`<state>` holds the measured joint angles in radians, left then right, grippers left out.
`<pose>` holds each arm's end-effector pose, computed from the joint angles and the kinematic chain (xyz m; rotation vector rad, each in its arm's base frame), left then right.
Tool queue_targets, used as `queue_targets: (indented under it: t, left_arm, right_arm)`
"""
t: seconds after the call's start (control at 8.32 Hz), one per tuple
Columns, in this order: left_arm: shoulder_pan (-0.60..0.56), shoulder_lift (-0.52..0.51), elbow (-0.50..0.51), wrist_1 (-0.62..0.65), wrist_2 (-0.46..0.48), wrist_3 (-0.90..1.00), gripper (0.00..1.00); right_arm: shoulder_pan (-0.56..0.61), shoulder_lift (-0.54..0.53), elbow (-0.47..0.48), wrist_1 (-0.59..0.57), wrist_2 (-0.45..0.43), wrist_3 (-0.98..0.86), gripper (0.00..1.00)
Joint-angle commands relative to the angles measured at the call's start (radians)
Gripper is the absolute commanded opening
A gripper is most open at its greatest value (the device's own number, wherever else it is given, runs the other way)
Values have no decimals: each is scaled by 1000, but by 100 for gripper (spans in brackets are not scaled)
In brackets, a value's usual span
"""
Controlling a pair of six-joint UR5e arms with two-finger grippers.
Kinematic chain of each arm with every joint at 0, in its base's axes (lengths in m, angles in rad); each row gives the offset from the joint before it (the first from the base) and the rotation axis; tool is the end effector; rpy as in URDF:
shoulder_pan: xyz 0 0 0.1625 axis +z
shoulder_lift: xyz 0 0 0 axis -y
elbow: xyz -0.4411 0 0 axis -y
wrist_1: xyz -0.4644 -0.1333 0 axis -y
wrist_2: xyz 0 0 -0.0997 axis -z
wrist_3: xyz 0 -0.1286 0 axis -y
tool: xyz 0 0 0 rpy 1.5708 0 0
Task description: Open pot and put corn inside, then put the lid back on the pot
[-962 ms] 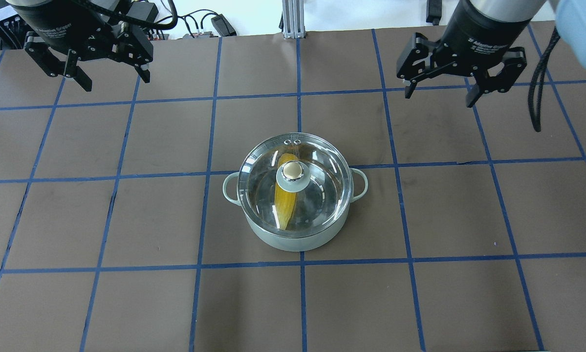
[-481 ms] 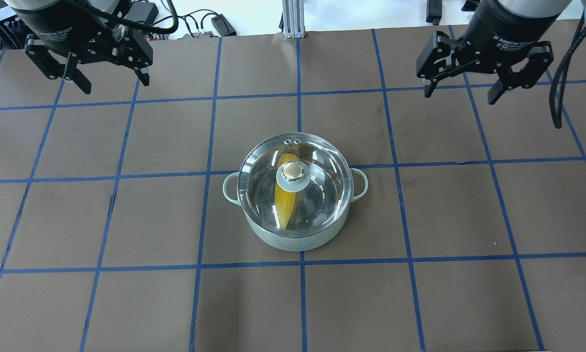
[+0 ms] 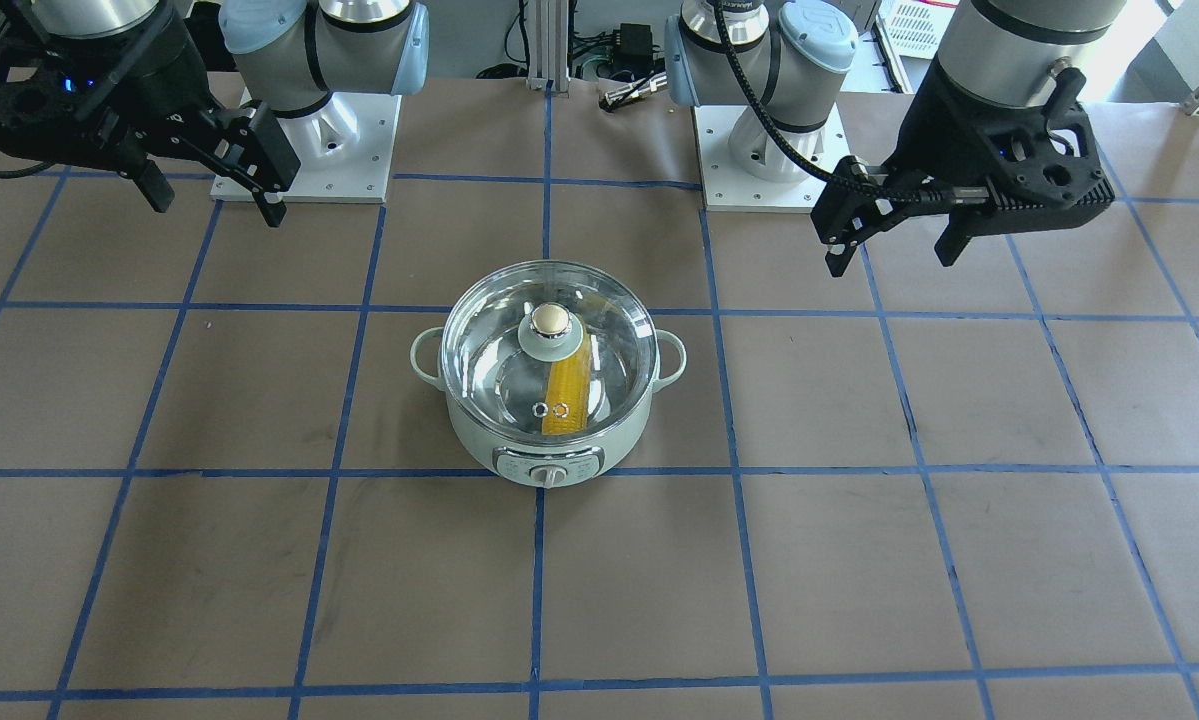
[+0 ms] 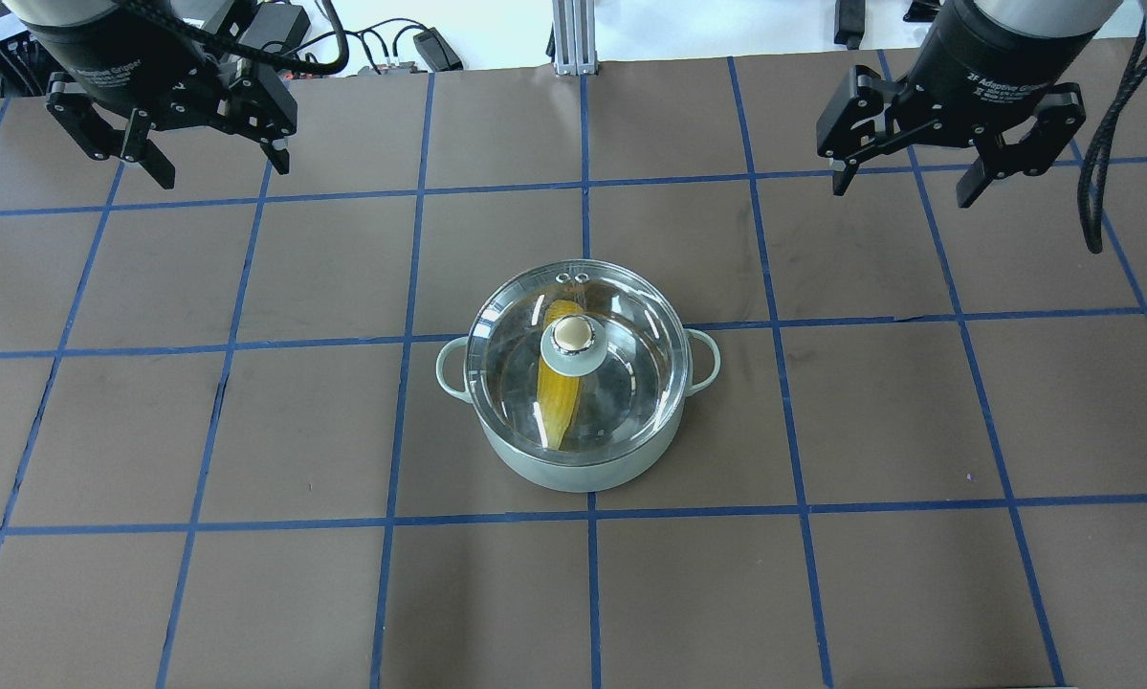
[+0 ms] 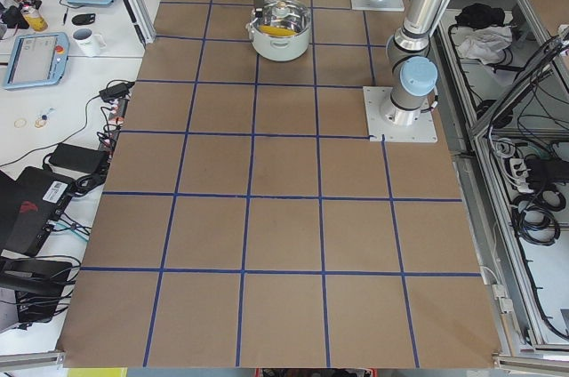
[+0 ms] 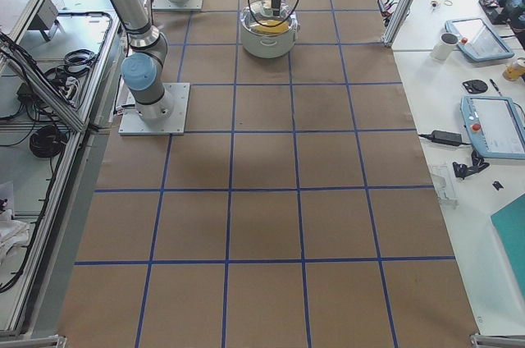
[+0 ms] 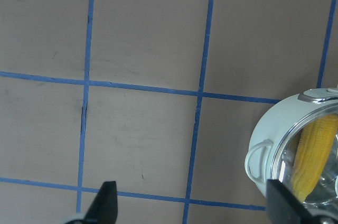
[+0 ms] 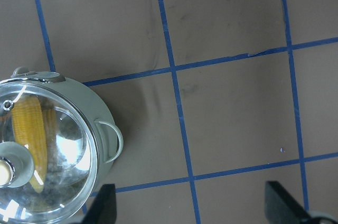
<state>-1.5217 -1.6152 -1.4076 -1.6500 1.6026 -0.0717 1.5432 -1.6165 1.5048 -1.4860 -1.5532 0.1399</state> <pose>-0.1003 -0.5911 0.5337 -0.1887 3.1039 -0.0621 0.1205 -0.5480 0.5291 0.2608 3.1113 -0.0404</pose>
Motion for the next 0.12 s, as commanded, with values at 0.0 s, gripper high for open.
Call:
queue_targets:
  t: [0.0]
  left_arm:
    - [0, 0, -25, 1, 0, 1, 100]
  right_arm:
    - [0, 0, 0, 3, 1, -3, 100]
